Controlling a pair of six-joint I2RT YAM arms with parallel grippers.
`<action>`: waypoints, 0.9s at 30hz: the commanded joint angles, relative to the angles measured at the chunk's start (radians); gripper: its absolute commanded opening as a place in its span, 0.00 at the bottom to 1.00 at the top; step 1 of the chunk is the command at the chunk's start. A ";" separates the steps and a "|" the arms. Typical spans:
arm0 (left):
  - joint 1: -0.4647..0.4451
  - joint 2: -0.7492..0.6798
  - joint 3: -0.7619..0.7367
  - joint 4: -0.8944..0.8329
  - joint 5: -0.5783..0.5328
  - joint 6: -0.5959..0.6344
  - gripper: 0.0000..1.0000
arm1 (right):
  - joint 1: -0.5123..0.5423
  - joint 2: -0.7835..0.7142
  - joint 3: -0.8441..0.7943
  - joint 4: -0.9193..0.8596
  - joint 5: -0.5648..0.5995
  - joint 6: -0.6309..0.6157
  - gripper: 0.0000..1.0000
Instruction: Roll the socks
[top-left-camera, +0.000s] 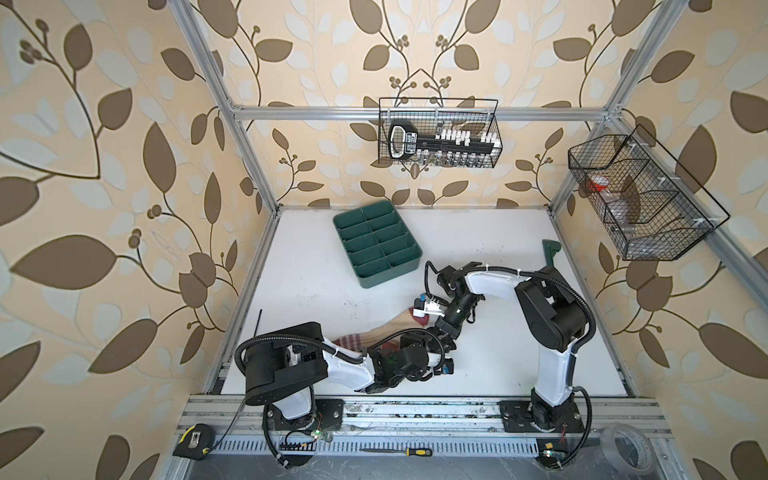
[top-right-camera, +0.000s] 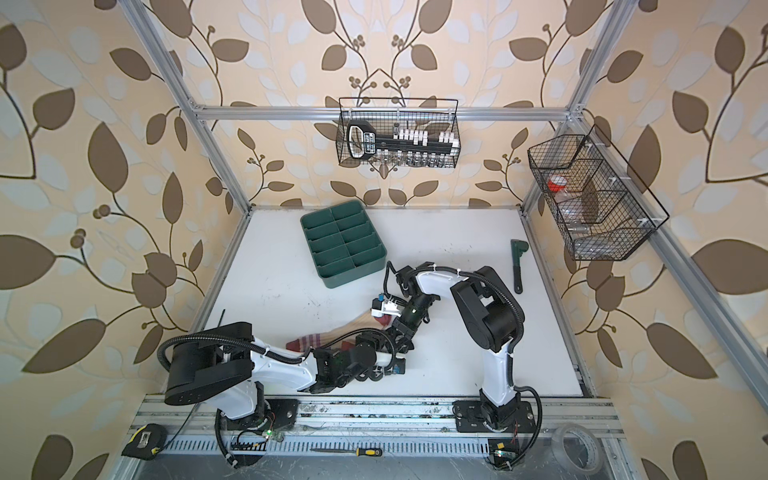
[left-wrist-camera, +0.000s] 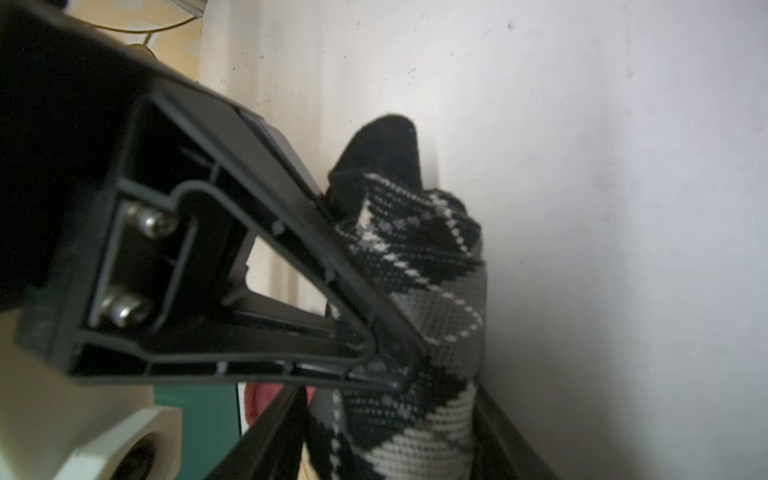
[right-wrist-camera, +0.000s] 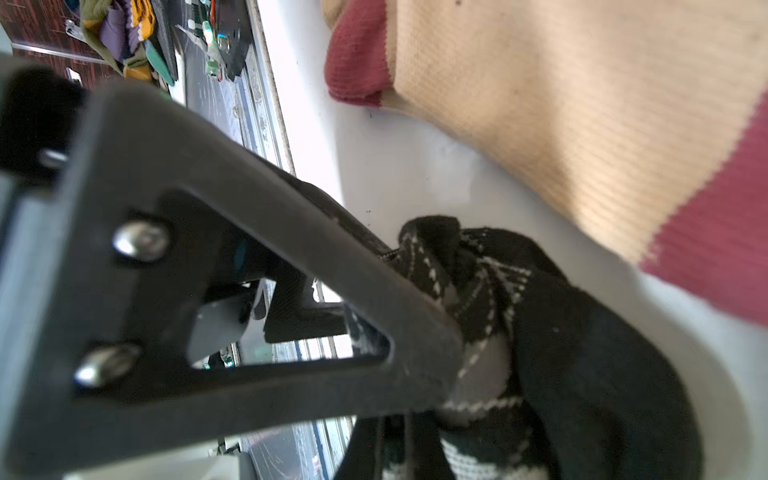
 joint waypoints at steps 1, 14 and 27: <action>-0.010 0.034 0.013 0.046 0.006 -0.033 0.47 | -0.001 0.046 0.005 0.061 0.066 -0.017 0.01; -0.027 0.037 0.067 -0.115 0.078 -0.106 0.04 | -0.012 -0.007 0.017 0.109 0.097 0.054 0.46; -0.025 0.003 0.161 -0.453 0.300 -0.206 0.03 | -0.225 -0.558 -0.192 0.414 0.459 0.165 0.97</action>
